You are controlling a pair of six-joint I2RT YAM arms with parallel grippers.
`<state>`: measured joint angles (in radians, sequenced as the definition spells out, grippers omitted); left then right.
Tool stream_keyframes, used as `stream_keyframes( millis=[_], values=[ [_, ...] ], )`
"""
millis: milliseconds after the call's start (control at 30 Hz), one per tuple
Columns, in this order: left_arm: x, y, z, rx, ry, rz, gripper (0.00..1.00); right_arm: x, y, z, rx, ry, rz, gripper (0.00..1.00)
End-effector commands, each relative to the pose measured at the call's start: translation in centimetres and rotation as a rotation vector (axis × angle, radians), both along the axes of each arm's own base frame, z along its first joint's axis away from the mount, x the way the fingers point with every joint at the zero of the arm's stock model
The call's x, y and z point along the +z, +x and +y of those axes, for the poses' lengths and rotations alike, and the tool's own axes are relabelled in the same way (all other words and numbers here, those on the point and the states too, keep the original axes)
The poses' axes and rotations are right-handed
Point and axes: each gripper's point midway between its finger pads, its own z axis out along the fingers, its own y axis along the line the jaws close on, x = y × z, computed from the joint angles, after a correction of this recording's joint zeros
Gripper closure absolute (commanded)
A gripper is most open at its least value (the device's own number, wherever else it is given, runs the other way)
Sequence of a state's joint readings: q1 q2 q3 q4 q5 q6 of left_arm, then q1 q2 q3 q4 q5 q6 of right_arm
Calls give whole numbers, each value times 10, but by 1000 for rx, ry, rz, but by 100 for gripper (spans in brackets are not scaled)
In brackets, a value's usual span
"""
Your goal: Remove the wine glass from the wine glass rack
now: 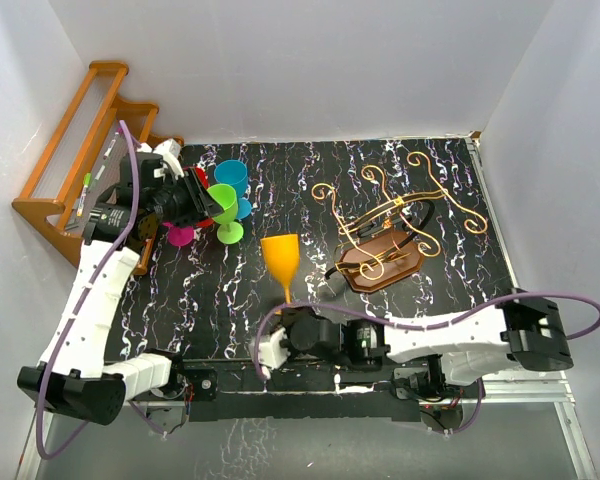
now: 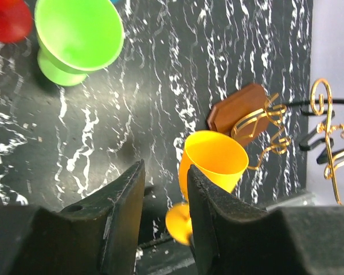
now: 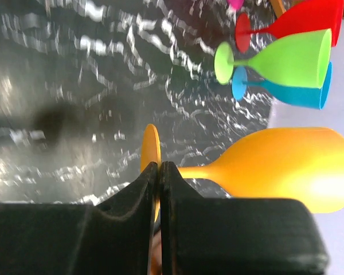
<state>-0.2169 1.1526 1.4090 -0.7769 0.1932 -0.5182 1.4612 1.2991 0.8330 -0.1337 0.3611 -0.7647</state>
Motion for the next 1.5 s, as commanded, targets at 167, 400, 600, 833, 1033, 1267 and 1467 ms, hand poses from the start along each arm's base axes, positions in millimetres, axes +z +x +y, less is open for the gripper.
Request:
stream_keyframes(
  millis=[167,400,600,833,1033,1267,1467],
  values=[
    [-16,-36,-41,-212,-190,146,65,10,17,-11,90,-76,-668,92],
    [-30,-55,-53,-293,-255,210,63,-9,3,-9,183,-105,-746,92],
    [-45,-69,-60,-353,-287,264,61,-5,5,-1,170,-111,-772,92],
    [-56,-77,-61,-377,-279,295,59,-6,5,4,166,-117,-782,92],
    [-66,-80,-60,-394,-267,326,59,-6,6,8,158,-123,-784,92],
    [-85,-81,-48,-400,-154,364,78,-6,8,13,150,-127,-782,92],
    [-87,-65,-12,-257,59,324,100,-21,9,7,143,-164,-718,83]
  ],
)
